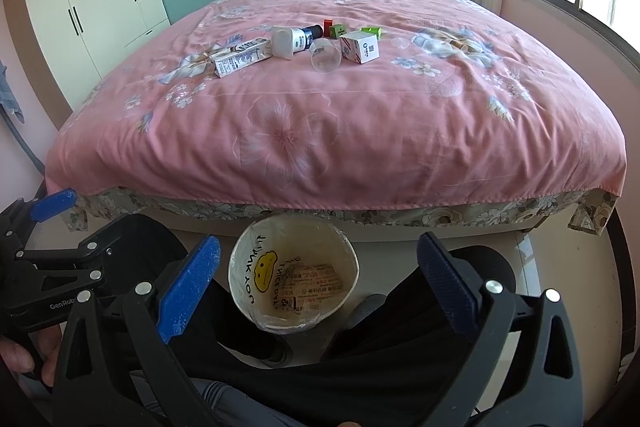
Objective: Collect trash
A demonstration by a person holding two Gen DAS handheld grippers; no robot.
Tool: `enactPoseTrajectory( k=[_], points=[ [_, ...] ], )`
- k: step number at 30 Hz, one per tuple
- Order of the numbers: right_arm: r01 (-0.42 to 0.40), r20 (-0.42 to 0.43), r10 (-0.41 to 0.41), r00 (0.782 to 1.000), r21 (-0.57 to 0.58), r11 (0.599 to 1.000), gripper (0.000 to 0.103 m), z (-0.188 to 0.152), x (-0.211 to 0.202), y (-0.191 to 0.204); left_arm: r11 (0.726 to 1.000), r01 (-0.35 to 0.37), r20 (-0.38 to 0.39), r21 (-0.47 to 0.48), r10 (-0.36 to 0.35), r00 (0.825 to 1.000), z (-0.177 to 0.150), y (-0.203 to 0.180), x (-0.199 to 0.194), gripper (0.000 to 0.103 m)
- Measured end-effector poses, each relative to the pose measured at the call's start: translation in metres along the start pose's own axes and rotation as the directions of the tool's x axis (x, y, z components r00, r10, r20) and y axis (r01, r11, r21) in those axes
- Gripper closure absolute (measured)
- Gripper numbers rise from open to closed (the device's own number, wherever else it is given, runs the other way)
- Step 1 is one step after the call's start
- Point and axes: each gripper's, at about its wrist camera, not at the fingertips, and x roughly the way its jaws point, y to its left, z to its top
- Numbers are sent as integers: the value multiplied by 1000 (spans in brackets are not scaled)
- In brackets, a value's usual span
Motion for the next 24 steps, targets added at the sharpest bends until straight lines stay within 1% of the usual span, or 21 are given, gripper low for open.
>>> enactPoseTrajectory(
  k=[17,24],
  points=[
    [-5,-7,5,1000,-1,1000,6,0,2,-2,1000,3,-27,-11,-4,1000,0,1,6,4],
    [-6,-8,6,1000,16,1000,6,-3,1,2,1000,4,-37,-11,-4,999,0,0,9,4]
  ],
)
